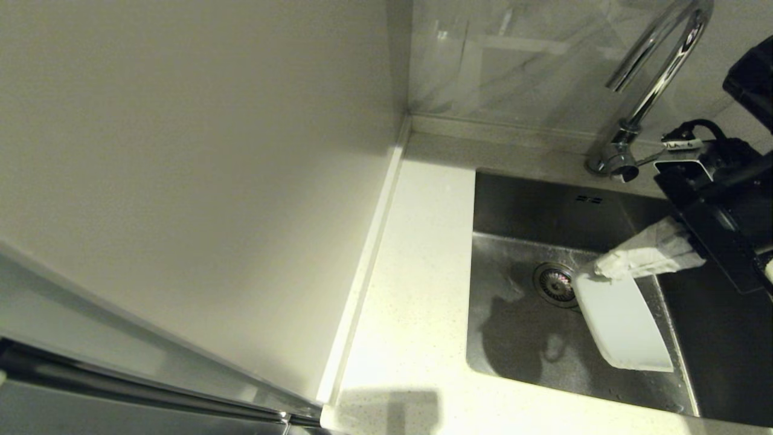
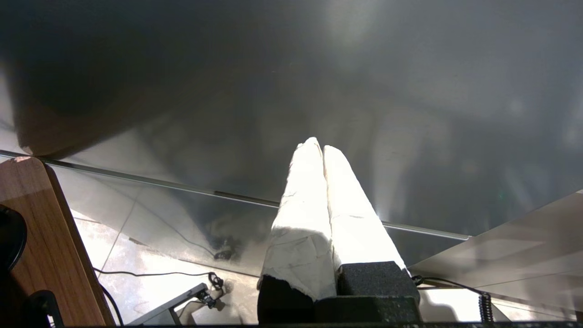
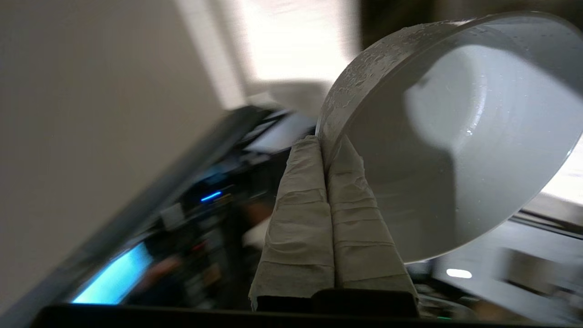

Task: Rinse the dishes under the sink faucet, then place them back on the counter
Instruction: Put a bowl back to the table from the sink

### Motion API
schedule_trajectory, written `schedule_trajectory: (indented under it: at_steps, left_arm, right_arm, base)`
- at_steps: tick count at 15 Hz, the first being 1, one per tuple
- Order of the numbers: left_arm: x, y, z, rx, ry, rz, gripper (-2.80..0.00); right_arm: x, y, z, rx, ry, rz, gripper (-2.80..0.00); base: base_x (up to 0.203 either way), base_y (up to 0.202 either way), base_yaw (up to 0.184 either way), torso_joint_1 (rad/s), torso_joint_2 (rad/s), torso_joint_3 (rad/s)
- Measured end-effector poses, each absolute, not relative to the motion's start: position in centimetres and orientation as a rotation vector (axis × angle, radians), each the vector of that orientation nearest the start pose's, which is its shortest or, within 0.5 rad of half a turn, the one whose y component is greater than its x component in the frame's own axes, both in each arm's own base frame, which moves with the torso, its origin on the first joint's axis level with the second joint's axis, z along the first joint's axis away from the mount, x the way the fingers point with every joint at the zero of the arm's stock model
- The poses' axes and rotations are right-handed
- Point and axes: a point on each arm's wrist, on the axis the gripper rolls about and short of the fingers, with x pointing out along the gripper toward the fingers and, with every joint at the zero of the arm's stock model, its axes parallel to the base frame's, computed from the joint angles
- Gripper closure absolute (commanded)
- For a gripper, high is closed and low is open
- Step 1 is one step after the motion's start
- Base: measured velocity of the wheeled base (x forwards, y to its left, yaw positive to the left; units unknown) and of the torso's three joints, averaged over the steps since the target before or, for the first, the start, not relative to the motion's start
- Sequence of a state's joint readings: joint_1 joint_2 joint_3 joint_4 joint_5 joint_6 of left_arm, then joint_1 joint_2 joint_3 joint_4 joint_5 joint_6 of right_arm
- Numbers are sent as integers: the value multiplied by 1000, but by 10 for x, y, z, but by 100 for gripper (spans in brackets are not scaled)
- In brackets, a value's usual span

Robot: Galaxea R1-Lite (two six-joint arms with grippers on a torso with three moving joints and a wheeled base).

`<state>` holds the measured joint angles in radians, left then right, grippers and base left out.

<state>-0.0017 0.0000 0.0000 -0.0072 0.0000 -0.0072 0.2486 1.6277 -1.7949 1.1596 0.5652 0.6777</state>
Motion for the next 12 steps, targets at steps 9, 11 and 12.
schedule_trajectory:
  at_steps: [9, 11, 12]
  left_arm:
    - [-23, 0, 76, -7, -7, -2, 0]
    - [-23, 0, 76, -7, -7, -2, 0]
    - [-23, 0, 76, -7, -7, -2, 0]
  right_arm:
    - [256, 49, 388, 1382, 1230, 880, 0]
    - [270, 44, 367, 1489, 1289, 793, 0]
    - [276, 39, 351, 1540, 1328, 732, 0]
  base:
    - [0, 0, 0, 0, 0, 0]
    - [0, 0, 0, 0, 0, 0]
    - [0, 0, 0, 0, 0, 0]
